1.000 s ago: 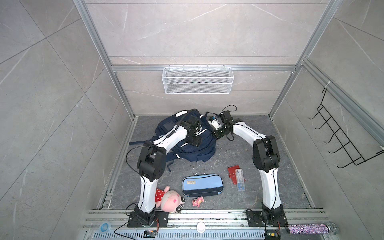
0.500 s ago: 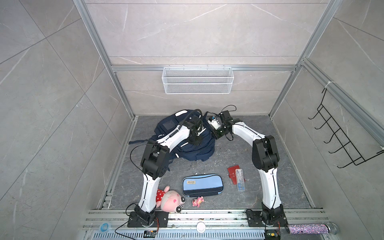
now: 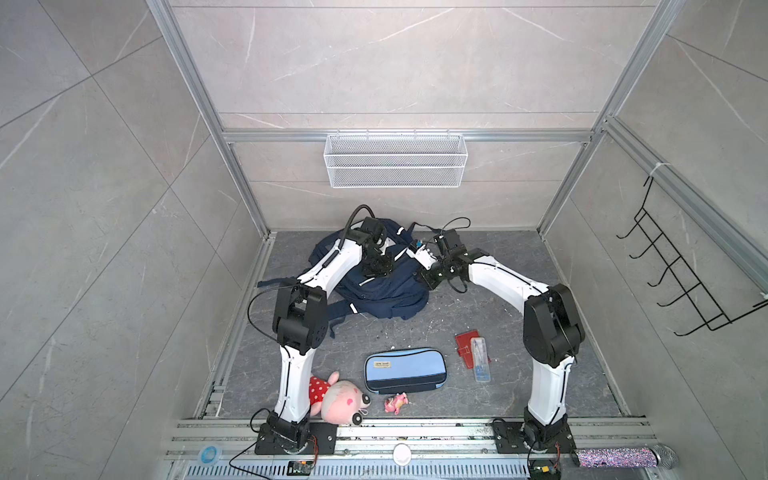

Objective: Pack the student bag

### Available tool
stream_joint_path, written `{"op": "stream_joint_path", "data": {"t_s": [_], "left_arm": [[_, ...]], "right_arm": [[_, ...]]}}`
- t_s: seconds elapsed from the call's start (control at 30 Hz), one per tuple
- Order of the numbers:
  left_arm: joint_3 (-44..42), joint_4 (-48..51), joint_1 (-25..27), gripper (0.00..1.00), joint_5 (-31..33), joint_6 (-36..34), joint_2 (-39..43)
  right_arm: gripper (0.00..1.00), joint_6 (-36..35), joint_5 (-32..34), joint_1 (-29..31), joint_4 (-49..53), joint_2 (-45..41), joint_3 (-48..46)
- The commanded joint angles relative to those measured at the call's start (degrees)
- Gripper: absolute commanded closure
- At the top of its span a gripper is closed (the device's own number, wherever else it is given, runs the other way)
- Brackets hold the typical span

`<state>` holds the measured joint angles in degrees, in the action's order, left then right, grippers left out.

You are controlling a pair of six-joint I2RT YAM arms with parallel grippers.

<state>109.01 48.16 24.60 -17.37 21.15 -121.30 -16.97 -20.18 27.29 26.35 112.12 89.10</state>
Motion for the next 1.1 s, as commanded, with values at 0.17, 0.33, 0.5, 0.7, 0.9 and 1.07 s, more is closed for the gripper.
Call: {"op": "stream_joint_path", "data": {"t_s": [0.17, 0.33, 0.5, 0.7, 0.9, 1.07], "left_arm": [[3.16, -12.46, -1.97, 1.00, -5.74, 15.93, 1.59], [1.95, -24.72, -4.32, 1.00, -10.83, 31.90, 3.02], [3.93, -33.02, -4.82, 1.00, -11.02, 41.24, 3.70], [-0.20, -40.80, -4.81, 1.00, -9.61, 52.82, 5.72], [-3.54, -48.66, -4.74, 1.00, -6.04, 62.97, 8.28], [-7.25, -60.36, -3.87, 1.00, -0.35, 71.79, 9.05]], "right_arm": [[1.00, 1.93, -1.28, 5.78, 4.11, -2.88, -2.08], [1.00, 5.45, 3.40, 7.23, 0.92, -2.99, -3.91], [1.00, 8.71, 4.10, 8.48, -2.15, -4.39, -5.17], [1.00, 18.18, 2.39, 8.57, -9.87, -5.67, -8.54], [1.00, 25.66, 0.76, 9.11, -18.67, -6.16, -12.91], [1.00, 23.87, -0.53, 11.70, -18.72, -4.25, -10.79]]}}
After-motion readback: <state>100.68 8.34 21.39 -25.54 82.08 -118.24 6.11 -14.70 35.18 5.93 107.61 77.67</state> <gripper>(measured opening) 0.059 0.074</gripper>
